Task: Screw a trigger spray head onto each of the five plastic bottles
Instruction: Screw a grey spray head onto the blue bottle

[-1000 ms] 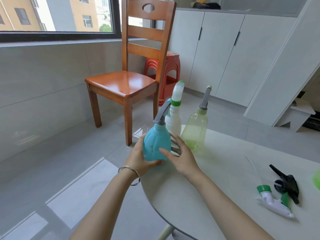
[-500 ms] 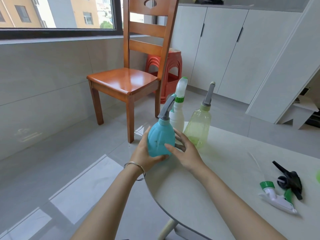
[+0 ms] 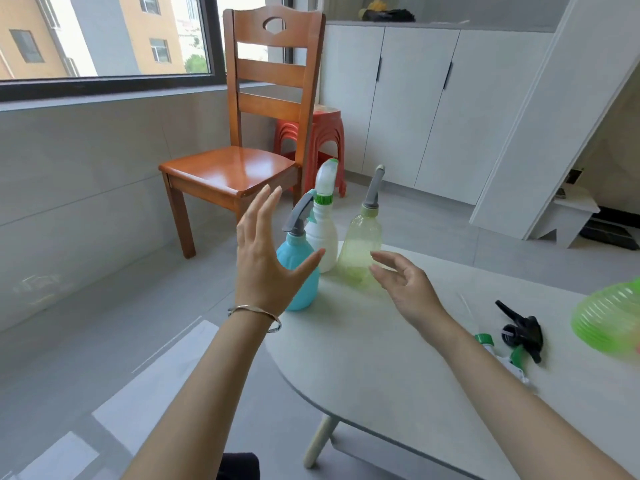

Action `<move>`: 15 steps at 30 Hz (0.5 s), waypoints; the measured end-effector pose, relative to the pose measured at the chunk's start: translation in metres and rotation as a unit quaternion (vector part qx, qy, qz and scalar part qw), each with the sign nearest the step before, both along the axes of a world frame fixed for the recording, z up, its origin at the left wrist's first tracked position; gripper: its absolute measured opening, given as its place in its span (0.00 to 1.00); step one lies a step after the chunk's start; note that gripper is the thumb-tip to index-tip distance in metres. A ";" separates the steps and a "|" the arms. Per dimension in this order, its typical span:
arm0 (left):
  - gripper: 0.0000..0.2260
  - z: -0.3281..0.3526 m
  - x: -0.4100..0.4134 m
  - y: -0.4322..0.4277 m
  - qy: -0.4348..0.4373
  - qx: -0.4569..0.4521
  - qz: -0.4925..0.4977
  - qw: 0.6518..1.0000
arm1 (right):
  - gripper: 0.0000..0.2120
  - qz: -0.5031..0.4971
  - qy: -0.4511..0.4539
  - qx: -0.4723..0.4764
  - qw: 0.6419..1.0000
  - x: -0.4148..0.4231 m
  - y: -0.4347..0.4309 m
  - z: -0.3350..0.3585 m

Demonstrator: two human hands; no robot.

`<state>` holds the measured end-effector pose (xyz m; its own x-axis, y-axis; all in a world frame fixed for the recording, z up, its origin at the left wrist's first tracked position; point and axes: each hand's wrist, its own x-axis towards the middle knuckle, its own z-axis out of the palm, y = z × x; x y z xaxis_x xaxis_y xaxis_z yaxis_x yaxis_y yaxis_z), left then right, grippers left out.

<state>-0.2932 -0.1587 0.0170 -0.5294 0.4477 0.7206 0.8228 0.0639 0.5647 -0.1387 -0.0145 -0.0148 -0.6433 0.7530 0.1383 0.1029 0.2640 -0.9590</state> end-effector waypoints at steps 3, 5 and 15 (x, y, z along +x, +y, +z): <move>0.35 0.011 0.033 0.009 0.022 0.034 -0.024 0.999 | 0.13 -0.026 0.002 0.022 0.999 0.038 0.010 0.014; 0.34 0.009 0.056 0.022 0.028 0.015 -0.063 0.997 | 0.12 -0.047 0.009 0.032 0.998 0.061 0.018 0.021; 0.37 -0.041 0.145 0.110 0.062 -0.327 -0.130 0.934 | 0.18 -0.207 -0.016 0.238 0.949 0.176 0.076 0.025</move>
<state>-0.1477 -0.0491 -0.0244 -0.2725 0.9155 0.2961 0.9149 0.1512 0.3743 0.0373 0.0611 0.0102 -0.3146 0.7999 0.5112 0.3193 0.5963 -0.7366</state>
